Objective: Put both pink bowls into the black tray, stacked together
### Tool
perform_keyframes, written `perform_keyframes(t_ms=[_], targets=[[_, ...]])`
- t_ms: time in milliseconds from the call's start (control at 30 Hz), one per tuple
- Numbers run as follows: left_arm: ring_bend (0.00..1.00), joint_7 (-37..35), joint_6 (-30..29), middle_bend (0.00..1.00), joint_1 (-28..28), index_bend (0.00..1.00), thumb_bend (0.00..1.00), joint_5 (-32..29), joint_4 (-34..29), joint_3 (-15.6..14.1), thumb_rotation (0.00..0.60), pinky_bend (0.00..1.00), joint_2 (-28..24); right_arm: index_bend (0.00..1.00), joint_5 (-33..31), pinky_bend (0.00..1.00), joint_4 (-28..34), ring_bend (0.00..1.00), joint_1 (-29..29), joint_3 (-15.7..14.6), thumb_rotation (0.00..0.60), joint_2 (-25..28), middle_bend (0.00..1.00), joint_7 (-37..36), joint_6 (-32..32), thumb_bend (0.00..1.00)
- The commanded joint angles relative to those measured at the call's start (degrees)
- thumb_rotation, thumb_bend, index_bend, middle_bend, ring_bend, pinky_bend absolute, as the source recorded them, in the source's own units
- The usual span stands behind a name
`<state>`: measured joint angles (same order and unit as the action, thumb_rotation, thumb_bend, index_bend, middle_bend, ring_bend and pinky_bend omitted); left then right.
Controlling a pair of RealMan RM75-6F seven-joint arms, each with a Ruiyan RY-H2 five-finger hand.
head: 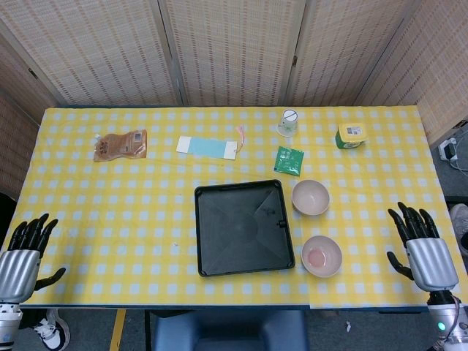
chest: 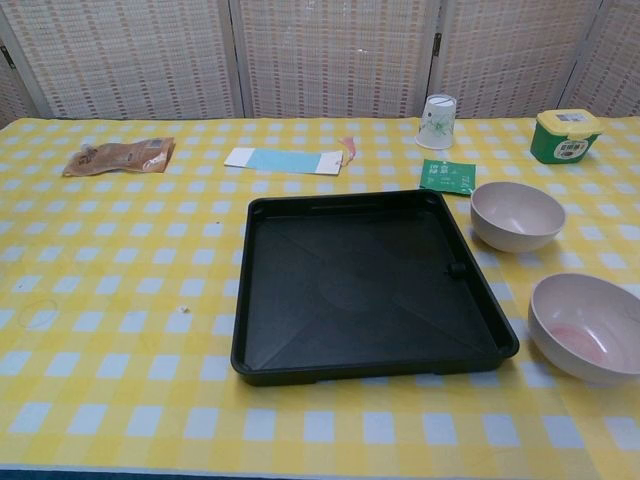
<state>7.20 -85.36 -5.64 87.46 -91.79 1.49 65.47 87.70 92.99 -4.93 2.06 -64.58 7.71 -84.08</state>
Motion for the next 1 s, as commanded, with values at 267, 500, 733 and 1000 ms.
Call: perform_keyframes(t_ms=[267, 500, 733, 1000], targets=[[0.00, 0.17, 0.12, 0.00, -0.09, 0.00, 0.20, -0.09, -0.33, 0.04, 0.600, 0.00, 0.03, 0.00, 2.87, 0.00, -1.03, 0.00, -0.99, -1.61, 0.600, 0.14, 0.00, -1.47, 1.78, 0.35], [0.00, -1.08, 0.27, 0.00, -0.06, 0.00, 0.20, 0.07, -0.38, -0.16, 0.600, 0.00, -0.58, 0.24, 7.14, 0.00, -3.60, 0.00, -2.36, -4.70, 0.600, -1.34, 0.00, -1.26, 4.91, 0.35], [0.00, -0.97, -1.39, 0.00, 0.78, 0.00, 0.20, 0.81, -1.35, -0.39, 0.600, 0.00, -1.06, 0.39, 10.87, 0.00, -7.83, 0.00, -3.23, -6.65, 0.600, -4.44, 0.00, -1.23, 5.82, 0.35], [0.00, -1.37, -2.02, 0.00, 1.05, 0.00, 0.21, 1.88, -1.38, -0.73, 0.600, 0.00, -1.16, 0.42, 12.31, 0.00, -11.46, 0.00, -5.28, -7.22, 0.600, -8.31, 0.00, -1.01, 8.51, 0.35]])
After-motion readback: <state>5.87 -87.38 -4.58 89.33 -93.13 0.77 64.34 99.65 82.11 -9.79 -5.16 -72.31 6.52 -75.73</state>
